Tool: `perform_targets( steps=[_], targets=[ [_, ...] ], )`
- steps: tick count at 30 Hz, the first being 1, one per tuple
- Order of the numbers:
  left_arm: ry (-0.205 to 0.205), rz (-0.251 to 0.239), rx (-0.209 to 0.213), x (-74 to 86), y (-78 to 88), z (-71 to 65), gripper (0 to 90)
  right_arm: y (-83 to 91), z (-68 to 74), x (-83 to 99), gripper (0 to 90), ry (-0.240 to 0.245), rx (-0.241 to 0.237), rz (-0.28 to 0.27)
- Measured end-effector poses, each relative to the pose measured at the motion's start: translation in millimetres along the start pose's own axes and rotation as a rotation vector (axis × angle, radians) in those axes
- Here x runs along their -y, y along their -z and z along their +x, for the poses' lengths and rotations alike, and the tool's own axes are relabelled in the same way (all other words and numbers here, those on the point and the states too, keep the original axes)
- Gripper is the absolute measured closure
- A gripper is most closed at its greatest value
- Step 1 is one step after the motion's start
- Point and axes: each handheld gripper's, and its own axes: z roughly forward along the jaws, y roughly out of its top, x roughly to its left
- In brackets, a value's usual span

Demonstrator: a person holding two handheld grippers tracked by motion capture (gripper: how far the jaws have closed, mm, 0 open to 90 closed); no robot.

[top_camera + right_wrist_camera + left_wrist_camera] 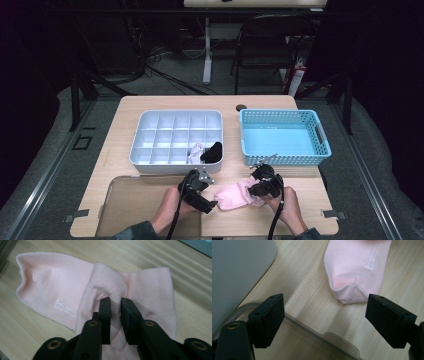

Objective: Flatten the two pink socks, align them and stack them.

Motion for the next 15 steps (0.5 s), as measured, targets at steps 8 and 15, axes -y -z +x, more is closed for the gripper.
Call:
perform_targets(
  steps=[8,15],
  targets=[
    [0.003,0.02,-0.006,0.1,-3.1,-0.7,17.4,16.1,2.1,-0.1,86.5,-0.036,-0.071,-0.067],
    [-0.007,0.014,-0.004,-0.4,-3.7,-3.0,21.1,29.5,12.2,-3.8,86.5,-0.01,-0.125,-0.112]
  ],
)
